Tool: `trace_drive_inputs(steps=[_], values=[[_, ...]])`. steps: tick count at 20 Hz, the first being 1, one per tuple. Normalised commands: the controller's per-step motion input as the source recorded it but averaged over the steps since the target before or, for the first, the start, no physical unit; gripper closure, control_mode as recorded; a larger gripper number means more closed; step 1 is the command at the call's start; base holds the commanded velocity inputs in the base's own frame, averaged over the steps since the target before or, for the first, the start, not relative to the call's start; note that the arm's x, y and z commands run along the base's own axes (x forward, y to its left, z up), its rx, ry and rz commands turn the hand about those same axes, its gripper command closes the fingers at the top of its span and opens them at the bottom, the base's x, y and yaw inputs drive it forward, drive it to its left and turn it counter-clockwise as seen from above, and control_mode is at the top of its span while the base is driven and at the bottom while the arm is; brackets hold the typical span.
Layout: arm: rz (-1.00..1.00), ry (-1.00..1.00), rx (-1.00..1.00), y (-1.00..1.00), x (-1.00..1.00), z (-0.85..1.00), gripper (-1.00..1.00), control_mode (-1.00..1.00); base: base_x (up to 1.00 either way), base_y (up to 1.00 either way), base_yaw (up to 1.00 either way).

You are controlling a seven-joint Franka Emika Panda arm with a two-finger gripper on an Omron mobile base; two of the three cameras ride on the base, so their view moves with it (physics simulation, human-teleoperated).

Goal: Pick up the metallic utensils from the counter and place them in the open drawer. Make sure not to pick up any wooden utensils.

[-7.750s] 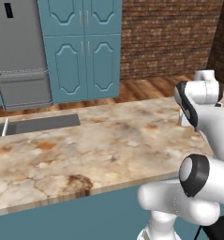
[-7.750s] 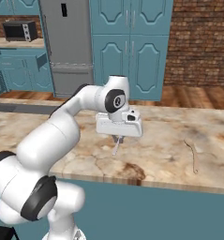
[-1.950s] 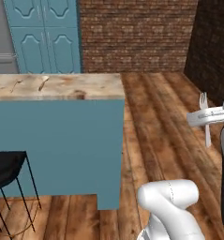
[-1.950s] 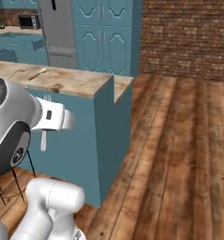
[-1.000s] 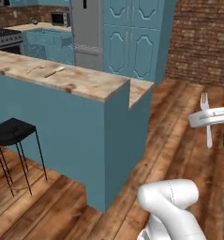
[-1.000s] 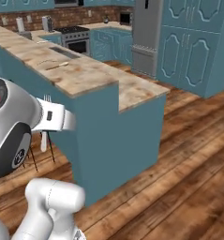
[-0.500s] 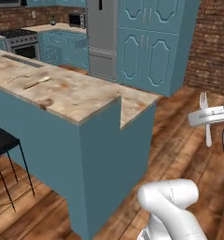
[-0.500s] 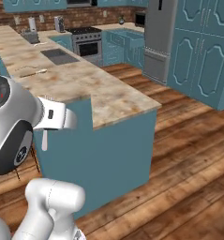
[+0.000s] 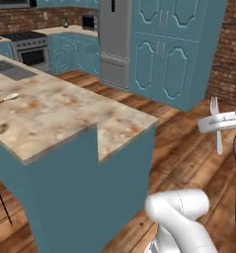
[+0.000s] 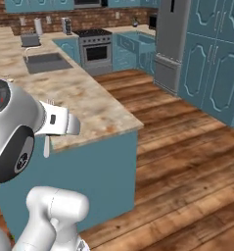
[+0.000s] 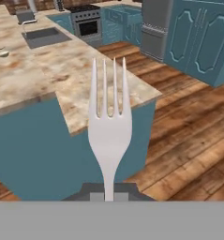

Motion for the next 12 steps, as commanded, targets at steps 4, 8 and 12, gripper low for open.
trace_drive_inputs(steps=[4, 8, 12], values=[[0.0, 0.0, 0.0, 0.0, 0.0, 0.0, 1.0, 1.0, 0.41, -1.0, 0.25], [0.0, 0.0, 0.0, 0.0, 0.0, 0.0, 1.0, 1.0, 0.39, -1.0, 0.25], [0.0, 0.0, 0.0, 0.0, 0.0, 0.0, 1.0, 1.0, 0.32, -1.0, 0.23]])
